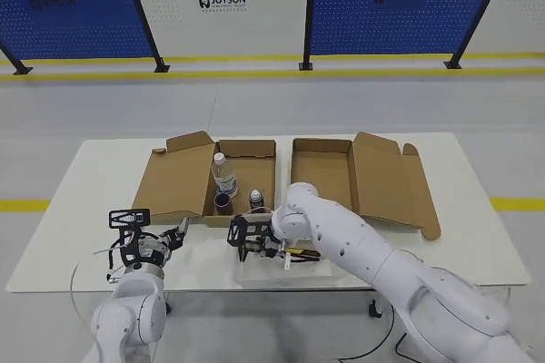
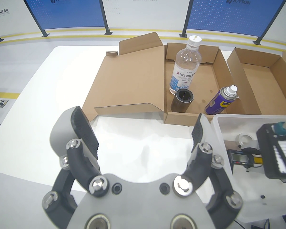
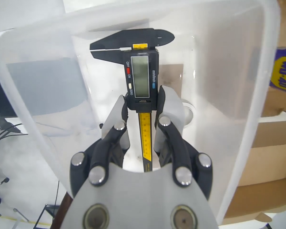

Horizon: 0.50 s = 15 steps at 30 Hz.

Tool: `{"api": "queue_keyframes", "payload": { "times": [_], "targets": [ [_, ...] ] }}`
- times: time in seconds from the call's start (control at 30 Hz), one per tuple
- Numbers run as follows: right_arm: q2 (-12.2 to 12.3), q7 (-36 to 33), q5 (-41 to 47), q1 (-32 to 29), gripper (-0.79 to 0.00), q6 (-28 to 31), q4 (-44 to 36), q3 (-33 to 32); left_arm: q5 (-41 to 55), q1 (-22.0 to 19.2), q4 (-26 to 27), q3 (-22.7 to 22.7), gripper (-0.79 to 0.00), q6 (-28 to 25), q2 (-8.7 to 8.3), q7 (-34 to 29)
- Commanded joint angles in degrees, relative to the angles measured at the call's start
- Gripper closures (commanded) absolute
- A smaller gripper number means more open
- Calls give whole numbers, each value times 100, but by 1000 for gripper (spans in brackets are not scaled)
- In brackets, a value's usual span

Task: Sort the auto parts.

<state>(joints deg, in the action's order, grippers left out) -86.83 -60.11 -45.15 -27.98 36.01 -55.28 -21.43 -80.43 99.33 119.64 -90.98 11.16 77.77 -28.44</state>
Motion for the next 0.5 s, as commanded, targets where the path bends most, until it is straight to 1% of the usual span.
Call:
{"api": "queue_keyframes", "payload": {
  "times": [0.0,0.1,0.27,0.47],
  "targets": [
    [192,-178,-30,-114,0,-113,-431,-228,0,0,0,0,-785,0,0,0],
    [479,-473,-89,-349,0,-291,-1094,-612,0,0,0,0,-785,0,0,0],
    [937,-803,-231,-893,0,-642,-2300,-1433,0,0,0,0,-785,0,0,0],
    [1338,-671,-332,-1667,0,-1011,-3436,-2523,0,0,0,0,-785,0,0,0]
  ]
}}
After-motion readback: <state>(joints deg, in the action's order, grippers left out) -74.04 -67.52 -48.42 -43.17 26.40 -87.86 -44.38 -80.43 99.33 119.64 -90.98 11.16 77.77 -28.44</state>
